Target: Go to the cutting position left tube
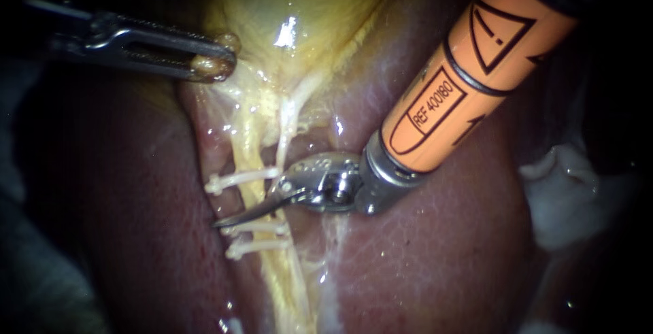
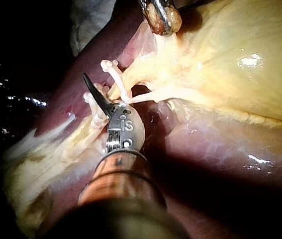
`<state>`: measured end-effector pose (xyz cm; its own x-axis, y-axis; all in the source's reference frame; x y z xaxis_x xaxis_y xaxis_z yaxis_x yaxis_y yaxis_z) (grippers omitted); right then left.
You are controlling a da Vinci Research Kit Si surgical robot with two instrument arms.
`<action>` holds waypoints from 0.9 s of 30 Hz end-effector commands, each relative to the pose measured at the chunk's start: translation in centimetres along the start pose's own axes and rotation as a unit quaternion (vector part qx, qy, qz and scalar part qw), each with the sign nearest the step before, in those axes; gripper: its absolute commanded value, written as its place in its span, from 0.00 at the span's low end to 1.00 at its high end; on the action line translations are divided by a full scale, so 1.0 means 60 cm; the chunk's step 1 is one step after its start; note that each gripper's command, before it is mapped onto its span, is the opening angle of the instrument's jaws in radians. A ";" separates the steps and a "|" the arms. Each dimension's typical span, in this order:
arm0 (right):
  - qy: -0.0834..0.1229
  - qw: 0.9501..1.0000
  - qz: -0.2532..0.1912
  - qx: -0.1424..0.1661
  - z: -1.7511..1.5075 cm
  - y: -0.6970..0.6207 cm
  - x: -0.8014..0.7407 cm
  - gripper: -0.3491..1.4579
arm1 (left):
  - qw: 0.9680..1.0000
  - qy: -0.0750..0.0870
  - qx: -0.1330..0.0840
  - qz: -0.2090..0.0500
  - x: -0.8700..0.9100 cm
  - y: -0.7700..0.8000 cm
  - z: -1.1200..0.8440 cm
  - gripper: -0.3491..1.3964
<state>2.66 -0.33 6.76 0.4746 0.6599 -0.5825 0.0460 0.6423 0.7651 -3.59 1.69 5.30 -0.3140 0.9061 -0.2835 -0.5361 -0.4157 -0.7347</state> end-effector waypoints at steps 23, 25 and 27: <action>-0.001 1.000 0.000 -0.022 -0.0149 -0.0003 -0.0040 0.91 | 1.000 0.000 0.000 0.000 -0.0002 -0.0001 -0.0003 0.00; -0.004 1.000 0.000 -0.023 -0.0159 -0.0004 -0.0045 0.91 | 1.000 0.000 0.000 0.000 -0.0001 -0.0002 -0.0003 0.00; -0.007 1.000 -0.001 -0.026 -0.0167 -0.0004 -0.0049 0.92 | 1.000 0.000 -0.001 0.001 -0.0001 -0.0002 -0.0003 0.00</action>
<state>1.61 -0.15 6.64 0.4885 0.6530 -0.5788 0.0011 0.6629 0.7487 -3.56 1.68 5.30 -0.3149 0.9056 -0.2841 -0.5347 -0.4166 -0.7352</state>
